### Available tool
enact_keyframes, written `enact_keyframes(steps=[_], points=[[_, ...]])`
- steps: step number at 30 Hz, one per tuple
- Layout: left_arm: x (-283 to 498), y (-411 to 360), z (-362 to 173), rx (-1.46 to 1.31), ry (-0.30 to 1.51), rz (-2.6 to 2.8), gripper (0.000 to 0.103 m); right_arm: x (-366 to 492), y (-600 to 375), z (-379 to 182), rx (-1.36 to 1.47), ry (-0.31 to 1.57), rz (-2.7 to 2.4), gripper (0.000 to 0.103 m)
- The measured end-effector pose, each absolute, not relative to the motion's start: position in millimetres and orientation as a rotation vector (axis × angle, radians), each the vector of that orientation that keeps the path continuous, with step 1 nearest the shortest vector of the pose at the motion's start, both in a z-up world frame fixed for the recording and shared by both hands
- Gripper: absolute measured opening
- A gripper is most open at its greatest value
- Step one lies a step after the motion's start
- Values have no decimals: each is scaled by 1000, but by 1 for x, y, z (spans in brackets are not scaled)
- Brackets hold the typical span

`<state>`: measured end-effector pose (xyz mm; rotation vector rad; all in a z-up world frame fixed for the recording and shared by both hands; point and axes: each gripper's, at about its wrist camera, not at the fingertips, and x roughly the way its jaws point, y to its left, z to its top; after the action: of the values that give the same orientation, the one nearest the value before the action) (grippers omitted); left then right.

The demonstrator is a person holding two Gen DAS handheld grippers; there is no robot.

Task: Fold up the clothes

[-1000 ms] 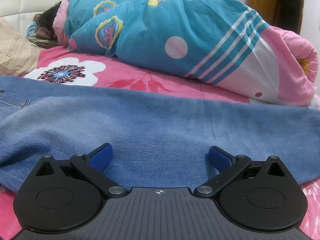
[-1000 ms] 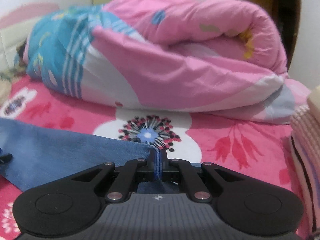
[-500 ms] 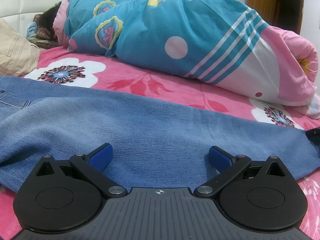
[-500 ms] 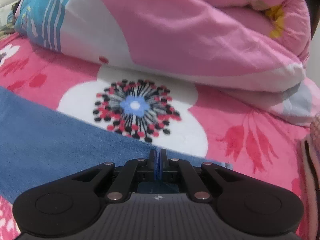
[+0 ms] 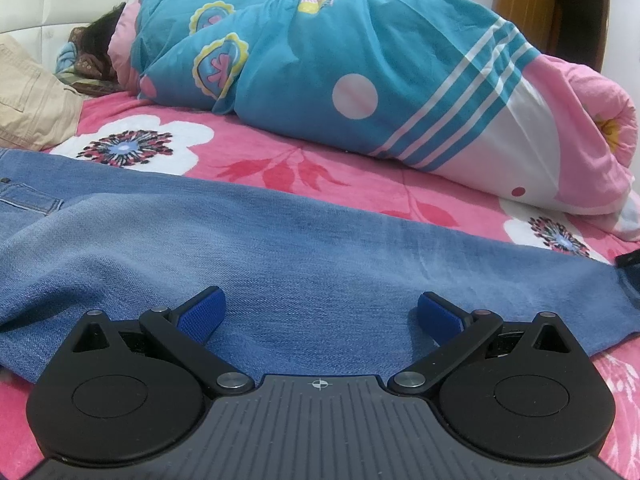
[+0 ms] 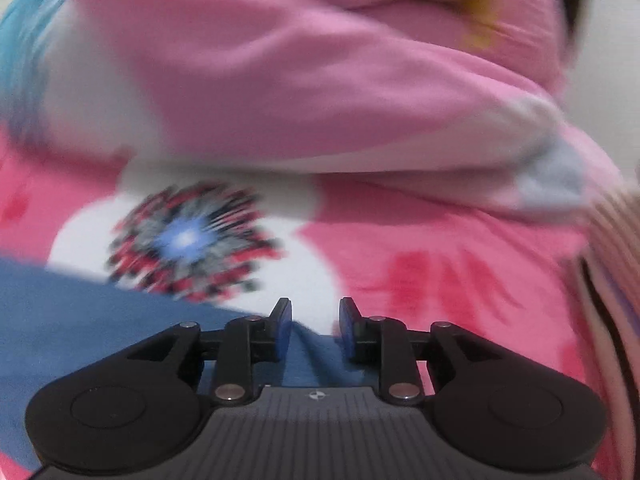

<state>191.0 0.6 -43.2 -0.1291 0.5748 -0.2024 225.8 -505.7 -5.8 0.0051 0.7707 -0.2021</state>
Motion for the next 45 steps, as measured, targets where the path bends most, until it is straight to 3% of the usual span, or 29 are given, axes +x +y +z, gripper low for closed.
enact_keyframes(steps=[8,16,19,25,32,35,39,45], points=[[191,0,-44,-125,577,-199,103,136,-567,10,386,697,-324,30],[192,0,-44,-127,578,-199,103,80,-583,-29,758,711,-294,30],[192,0,-44,-132,577,-200,103,78,-579,-26,738,657,-277,13],[191,8,-42,-189,565,-219,103,83,-574,-22,562,675,-474,12],[182,36,-30,-345,570,-233,103,44,-541,-4,700,566,-337,13],[178,48,-23,-416,592,-278,103,53,-488,1,727,654,-113,16],[175,64,-21,-502,640,-311,103,79,-401,-20,841,795,149,39],[167,83,-26,-604,672,-346,100,125,-314,-60,947,905,286,39]])
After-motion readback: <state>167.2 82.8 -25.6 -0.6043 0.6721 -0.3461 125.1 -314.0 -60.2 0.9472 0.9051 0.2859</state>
